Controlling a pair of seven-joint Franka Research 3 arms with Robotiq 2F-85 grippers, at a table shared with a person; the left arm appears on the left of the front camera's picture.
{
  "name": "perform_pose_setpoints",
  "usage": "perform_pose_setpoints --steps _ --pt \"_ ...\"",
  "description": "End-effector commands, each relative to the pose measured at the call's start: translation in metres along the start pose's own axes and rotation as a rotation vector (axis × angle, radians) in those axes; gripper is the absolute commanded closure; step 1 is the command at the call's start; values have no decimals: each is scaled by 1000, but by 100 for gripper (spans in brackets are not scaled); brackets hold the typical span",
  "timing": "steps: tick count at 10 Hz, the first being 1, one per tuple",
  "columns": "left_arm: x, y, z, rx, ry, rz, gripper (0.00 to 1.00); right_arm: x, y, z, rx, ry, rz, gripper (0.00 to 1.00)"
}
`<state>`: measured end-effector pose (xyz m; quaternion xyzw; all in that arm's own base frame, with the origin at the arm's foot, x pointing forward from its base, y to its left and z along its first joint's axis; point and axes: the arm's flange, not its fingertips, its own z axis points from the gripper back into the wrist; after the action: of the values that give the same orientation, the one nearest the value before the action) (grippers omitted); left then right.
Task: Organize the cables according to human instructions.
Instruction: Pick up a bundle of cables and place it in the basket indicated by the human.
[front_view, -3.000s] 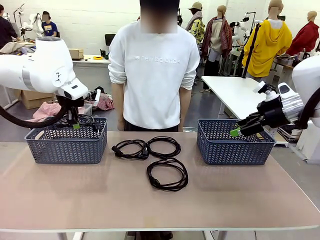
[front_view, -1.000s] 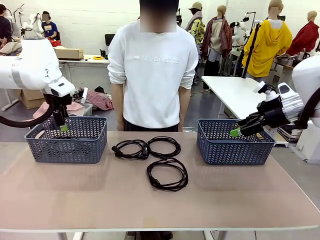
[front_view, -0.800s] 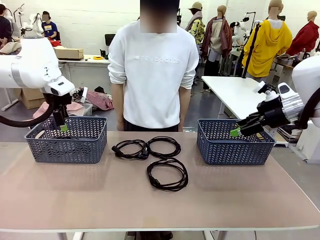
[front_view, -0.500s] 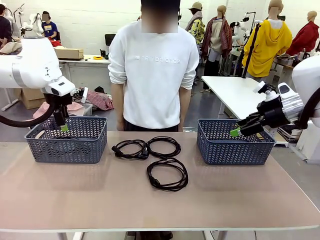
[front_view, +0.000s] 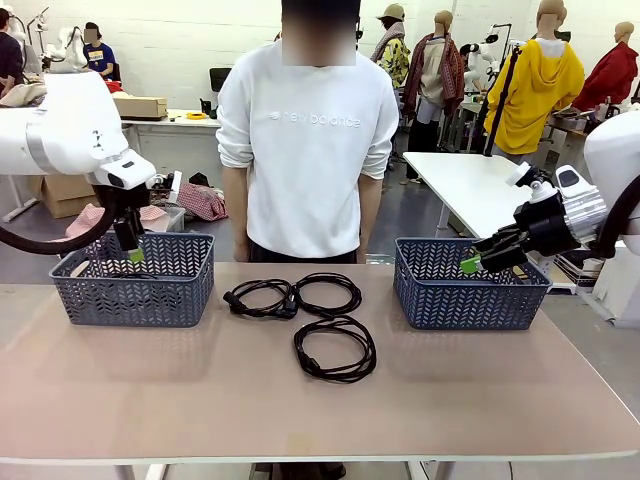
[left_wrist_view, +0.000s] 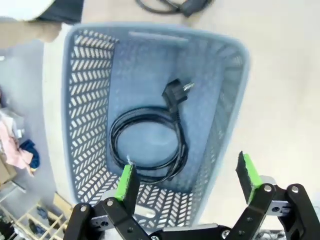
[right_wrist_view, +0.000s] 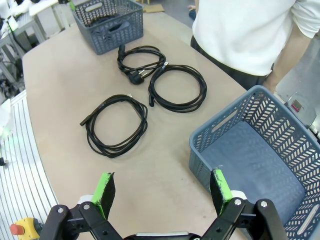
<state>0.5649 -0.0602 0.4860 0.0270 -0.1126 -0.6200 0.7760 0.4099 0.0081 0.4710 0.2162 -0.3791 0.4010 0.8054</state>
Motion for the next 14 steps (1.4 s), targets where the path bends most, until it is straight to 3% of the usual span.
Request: perform_pose_setpoints --steps 1,5,8,14 --pt "4 -42 21 -5 -83 -3 0 2 -4 -3 4 -34 21 0" --pt "17 -105 44 -57 -238 -33 0 2 -4 -3 4 -34 21 0" --pt "21 -139 35 -122 -279 -48 0 2 -4 -3 4 -34 21 0" --pt "32 -155 23 -136 -247 -55 0 2 -4 -3 4 -34 21 0"
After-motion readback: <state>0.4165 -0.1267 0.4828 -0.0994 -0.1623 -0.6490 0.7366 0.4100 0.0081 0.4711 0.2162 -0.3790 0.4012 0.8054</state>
